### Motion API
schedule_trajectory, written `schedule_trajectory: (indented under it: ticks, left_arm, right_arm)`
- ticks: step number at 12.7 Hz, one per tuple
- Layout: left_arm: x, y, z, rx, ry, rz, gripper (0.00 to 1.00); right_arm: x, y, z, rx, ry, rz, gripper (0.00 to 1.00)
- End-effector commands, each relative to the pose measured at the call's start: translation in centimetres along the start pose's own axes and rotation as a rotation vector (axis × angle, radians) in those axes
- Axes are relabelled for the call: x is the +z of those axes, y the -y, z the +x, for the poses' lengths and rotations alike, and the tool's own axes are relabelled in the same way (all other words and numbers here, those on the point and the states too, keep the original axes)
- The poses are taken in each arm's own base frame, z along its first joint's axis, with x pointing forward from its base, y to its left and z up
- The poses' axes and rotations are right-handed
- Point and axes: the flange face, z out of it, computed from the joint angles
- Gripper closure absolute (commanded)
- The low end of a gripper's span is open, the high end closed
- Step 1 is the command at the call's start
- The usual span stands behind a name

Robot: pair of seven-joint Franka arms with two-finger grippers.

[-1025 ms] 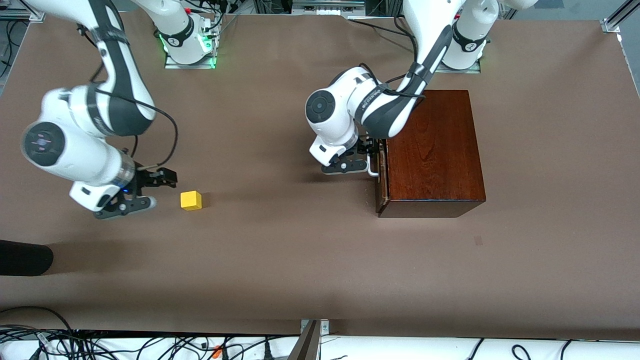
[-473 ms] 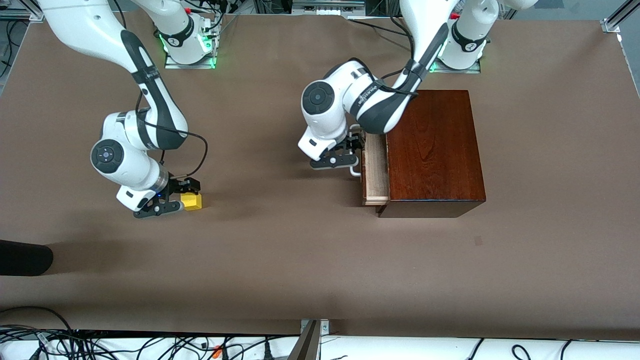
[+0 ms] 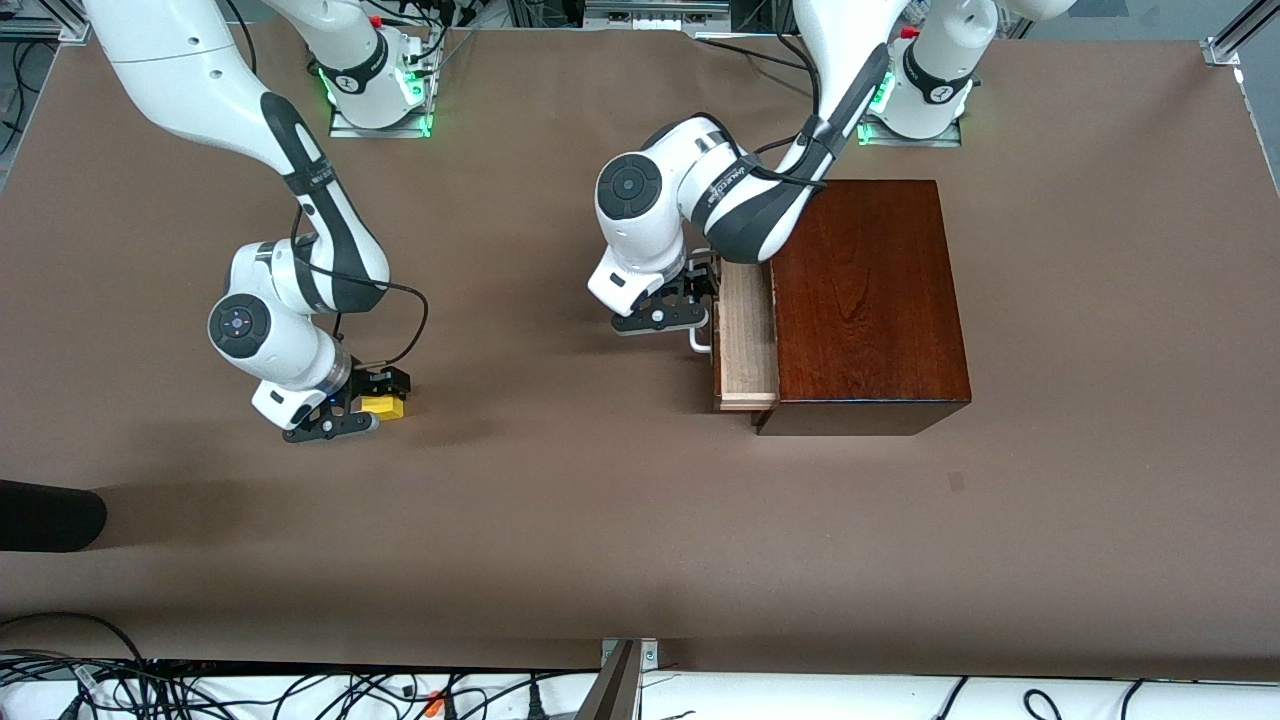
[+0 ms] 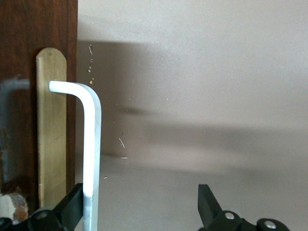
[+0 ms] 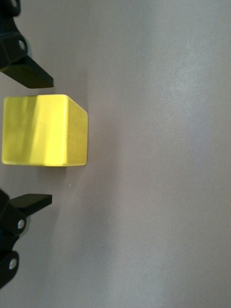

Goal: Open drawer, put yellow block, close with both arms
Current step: 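Lift the yellow cube with the right gripper while the left gripper withdraws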

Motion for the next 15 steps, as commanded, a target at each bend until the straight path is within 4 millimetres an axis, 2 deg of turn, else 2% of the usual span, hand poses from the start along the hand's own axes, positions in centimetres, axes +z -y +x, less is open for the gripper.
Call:
schedule_trajectory:
  ticks: [1, 3, 4, 5, 7, 9, 10, 12, 13, 15]
  left_arm:
    - [-0.8, -2.8, -1.0, -0.028, 0.024, -0.101, 0.00]
    - [-1.4, -2.6, -0.9, -0.020, 0.020, -0.102, 0.00]
    - [-2.8, -1.9, -0.1, -0.021, 0.001, -0.104, 0.00]
    - [-4.0, -1.1, -0.2, -0.001, 0.011, -0.086, 0.00]
    - [-5.4, 0.0, -0.1, 0.034, 0.044, -0.032, 0.00]
    - [-8.3, 1.0, 0.0, 0.042, 0.069, 0.015, 0.00]
    - [-9.8, 2.2, 0.4, 0.067, 0.082, 0.043, 0.00]
    - [-13.8, 6.7, 3.0, 0.112, 0.084, 0.038, 0.00]
    - [-16.0, 10.2, 4.8, 0.099, 0.085, 0.024, 0.00]
    - [-19.4, 16.0, 7.1, 0.107, 0.093, 0.009, 0.00]
  right_arm:
    - [-0.2, 0.3, 0.1, 0.016, -0.014, 0.011, 0.24]
    - [-0.2, 0.2, 0.1, 0.017, -0.012, 0.009, 0.37]
    - [-0.2, 0.3, 0.1, 0.017, -0.011, 0.011, 0.43]
    - [-0.2, 0.2, 0.1, 0.017, -0.011, 0.009, 0.48]
    - [-0.3, 0.2, 0.1, 0.017, -0.012, 0.010, 0.58]
    - [-0.6, 0.3, 0.3, 0.015, -0.015, 0.011, 0.58]
    - [-1.3, 0.3, 0.6, 0.009, -0.025, 0.010, 0.59]
    - [-3.7, 0.7, 1.4, -0.001, -0.037, 0.013, 0.59]
    - [-5.3, 0.8, 2.0, -0.006, -0.043, 0.012, 0.59]
    - [-8.6, 2.0, 3.5, -0.037, -0.037, 0.021, 0.59]
